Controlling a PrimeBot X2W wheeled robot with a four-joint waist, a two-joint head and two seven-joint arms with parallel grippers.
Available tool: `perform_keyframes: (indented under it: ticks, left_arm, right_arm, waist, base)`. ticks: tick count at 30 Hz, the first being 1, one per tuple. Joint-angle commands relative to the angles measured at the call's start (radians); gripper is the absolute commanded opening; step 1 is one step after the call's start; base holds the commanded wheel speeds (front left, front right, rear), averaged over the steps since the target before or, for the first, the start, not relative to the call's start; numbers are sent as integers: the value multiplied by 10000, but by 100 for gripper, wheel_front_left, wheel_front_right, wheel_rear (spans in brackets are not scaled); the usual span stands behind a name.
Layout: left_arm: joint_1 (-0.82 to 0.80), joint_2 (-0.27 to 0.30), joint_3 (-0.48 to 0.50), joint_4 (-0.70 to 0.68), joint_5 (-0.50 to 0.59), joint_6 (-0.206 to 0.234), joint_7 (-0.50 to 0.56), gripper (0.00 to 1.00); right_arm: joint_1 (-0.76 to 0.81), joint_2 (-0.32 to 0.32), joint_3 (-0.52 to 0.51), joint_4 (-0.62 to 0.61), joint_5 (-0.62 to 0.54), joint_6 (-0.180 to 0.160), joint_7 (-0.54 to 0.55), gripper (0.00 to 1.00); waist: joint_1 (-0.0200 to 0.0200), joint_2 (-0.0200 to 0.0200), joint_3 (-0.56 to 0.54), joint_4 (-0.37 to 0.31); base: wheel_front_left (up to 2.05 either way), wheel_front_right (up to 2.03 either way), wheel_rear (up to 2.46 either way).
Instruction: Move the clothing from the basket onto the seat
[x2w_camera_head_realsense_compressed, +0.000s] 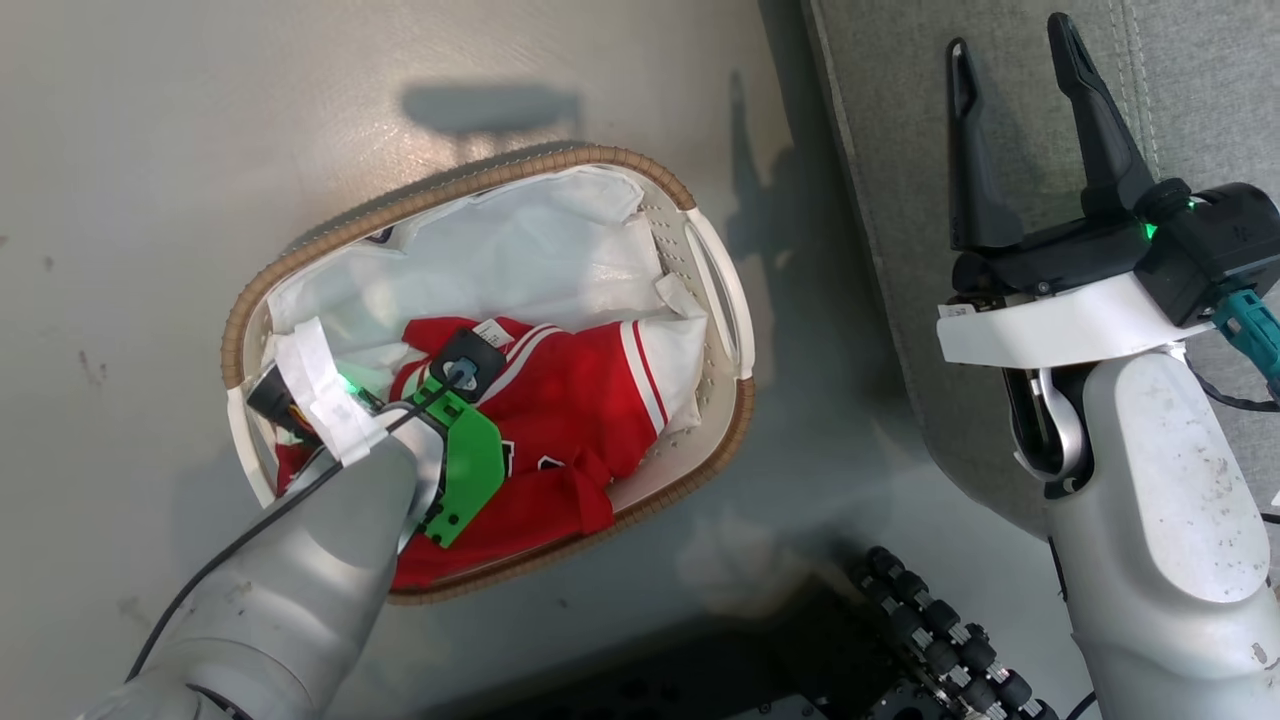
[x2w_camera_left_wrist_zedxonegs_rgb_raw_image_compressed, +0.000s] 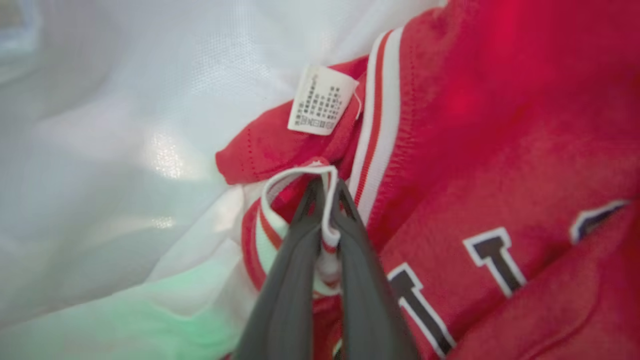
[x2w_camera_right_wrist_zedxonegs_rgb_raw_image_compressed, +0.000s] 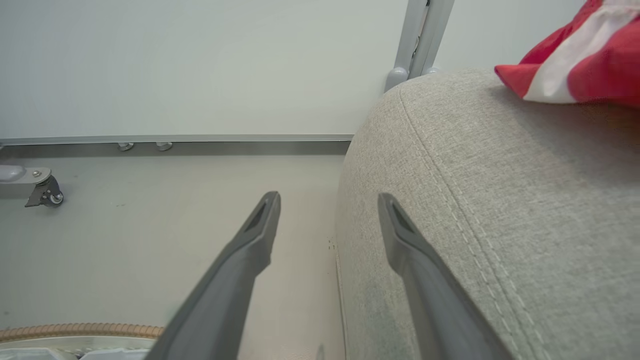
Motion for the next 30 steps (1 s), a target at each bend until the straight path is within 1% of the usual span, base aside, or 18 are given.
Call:
perform_keyframes:
  ticks: [1, 6, 10, 15, 19, 23, 26, 30]
  left_arm:
    - [173, -19, -43, -25, -118, 11, -129, 0]
    - [471, -120, -243, -358, -358, 8, -702, 0]
    - [765, -161, -238, -766, -853, 8, -1455, 0]
    - [1086, -86, -341, -1487, -1368, 7, -2069, 0]
    - [1277, 166, -453, -2214, -1483, 7, -2293, 0]
    - [1370, 505, -200, -3228, -1455, 7, -2349, 0]
    - [1617, 926, -63, -4178, -1192, 34, -2346, 0]
    - [1654, 1494, 99, -5276, -855, 60, -2351, 0]
  right_arm:
    - [-3, -24, -37, 71, -48, -14, -21, 100]
    - [212, -26, -81, 245, -204, -14, -21, 100]
    - [423, -27, -134, 434, -404, -14, -22, 100]
    - [789, -32, -240, 726, -657, -14, -21, 100]
    - [1225, -30, -348, 1004, -910, -14, -21, 100]
    - [1788, -35, -382, 1242, -1059, -14, -21, 100]
    - [2238, -30, -387, 1424, -1138, -14, -22, 100]
    - [2732, -35, -252, 1653, -1162, -14, -22, 100]
  waist:
    - [-1, 112, -178, 84]
    - [-1, 112, -742, 290]
    - [-1, 112, -1420, 544]
    - [-1, 112, -2413, 912]
    - [-1, 112, -3369, 1278]
    - [-1, 112, -4376, 1593]
    - [-1, 112, -5181, 1824]
    - [-1, 112, -6097, 1964]
  base:
    - [0, 0, 0]
    - [0, 0, 0]
    - [0, 0, 0]
    - [0, 0, 0]
    - [0, 0, 0]
    - [0, 0, 0]
    - [0, 0, 0]
    - [0, 0, 0]
